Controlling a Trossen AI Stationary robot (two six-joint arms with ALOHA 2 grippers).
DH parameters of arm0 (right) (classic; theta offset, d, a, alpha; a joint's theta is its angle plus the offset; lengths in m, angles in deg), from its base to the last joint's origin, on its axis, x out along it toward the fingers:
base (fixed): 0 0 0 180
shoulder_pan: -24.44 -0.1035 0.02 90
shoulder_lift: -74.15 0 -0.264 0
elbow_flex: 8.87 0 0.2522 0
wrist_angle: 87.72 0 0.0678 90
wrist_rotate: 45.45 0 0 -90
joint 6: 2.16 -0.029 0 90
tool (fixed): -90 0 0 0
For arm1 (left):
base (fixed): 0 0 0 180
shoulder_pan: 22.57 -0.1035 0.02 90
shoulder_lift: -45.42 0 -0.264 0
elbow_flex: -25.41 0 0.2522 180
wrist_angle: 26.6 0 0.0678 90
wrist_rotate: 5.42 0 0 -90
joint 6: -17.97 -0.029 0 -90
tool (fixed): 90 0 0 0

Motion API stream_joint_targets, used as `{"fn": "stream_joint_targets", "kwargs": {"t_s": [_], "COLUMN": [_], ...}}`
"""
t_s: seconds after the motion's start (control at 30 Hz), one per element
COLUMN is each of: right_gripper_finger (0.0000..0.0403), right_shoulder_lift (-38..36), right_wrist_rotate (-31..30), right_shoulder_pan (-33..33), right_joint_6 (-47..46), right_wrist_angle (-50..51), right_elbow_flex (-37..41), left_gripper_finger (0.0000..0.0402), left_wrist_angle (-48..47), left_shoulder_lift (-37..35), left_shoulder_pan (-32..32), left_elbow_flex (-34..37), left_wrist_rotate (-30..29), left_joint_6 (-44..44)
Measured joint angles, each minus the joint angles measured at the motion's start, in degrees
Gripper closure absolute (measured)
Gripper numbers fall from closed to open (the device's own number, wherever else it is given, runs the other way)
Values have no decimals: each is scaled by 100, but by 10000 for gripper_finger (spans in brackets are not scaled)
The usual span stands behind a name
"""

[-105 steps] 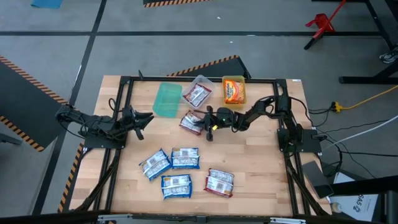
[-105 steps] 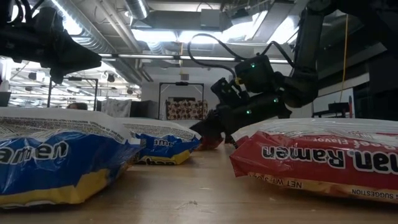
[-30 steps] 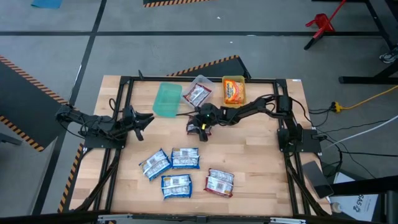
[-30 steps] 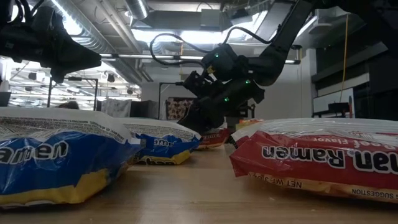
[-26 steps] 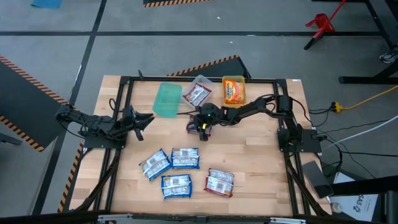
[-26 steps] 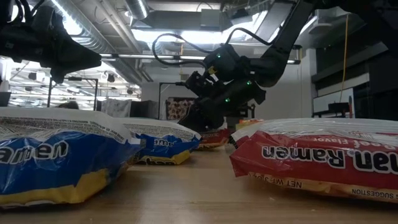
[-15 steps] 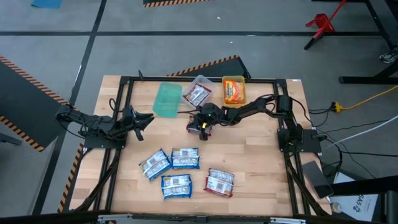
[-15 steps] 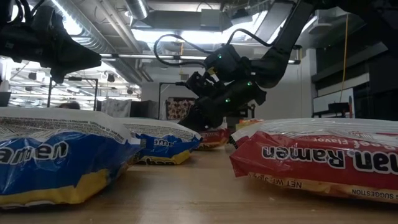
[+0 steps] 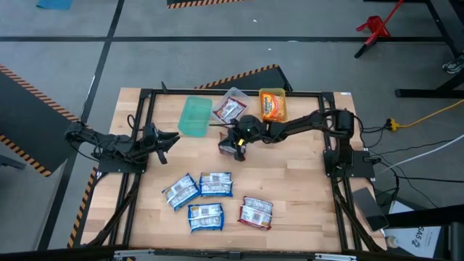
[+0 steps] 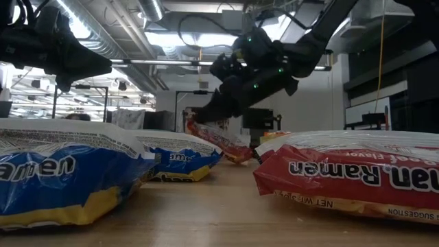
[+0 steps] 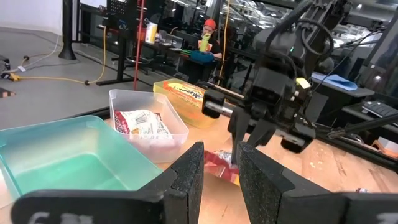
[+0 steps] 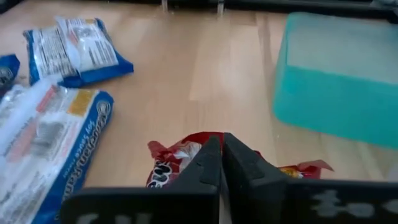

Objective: Sort Maruchan noodles
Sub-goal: Put the top red noodle pack into the transparent bin

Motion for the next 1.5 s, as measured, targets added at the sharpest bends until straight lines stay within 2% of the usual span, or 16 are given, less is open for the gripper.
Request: {"fn": "stream_joint_targets", "kwargs": {"t_s": [0.47,0.67,0.83,0.97,1.2,1.3,1.5], "right_gripper_finger": [402,392,329,262,166,142,128], "right_shoulder_lift": [-735,-886,-870,-629,-35,129,409], "right_wrist_rotate": [-146,-153,-106,-260,-1206,-1624,-1606], "right_shoulder_pan": [301,544,433,141,-248,-316,-315], "right_joint_6": [133,89,26,19,-249,-435,-687], "right_wrist_angle": [-65,690,1617,1306,687,538,259], "right_elbow_flex": [-13,-22,-22,-20,-20,-20,-20], "left_gripper_finger": [311,311,311,311,311,311,311], "left_wrist_angle": [2,2,2,2,4,4,6], "left_shoulder_lift": [0,0,0,0,0,0,0], "left_shoulder_pan": [0,2,0,2,0,2,0], "left_elbow_flex": [0,0,0,0,0,0,0], "left_wrist_rotate": [24,42,42,41,134,186,190], "left_joint_6": [-7,-3,-8,-11,-5,-5,-7]}}
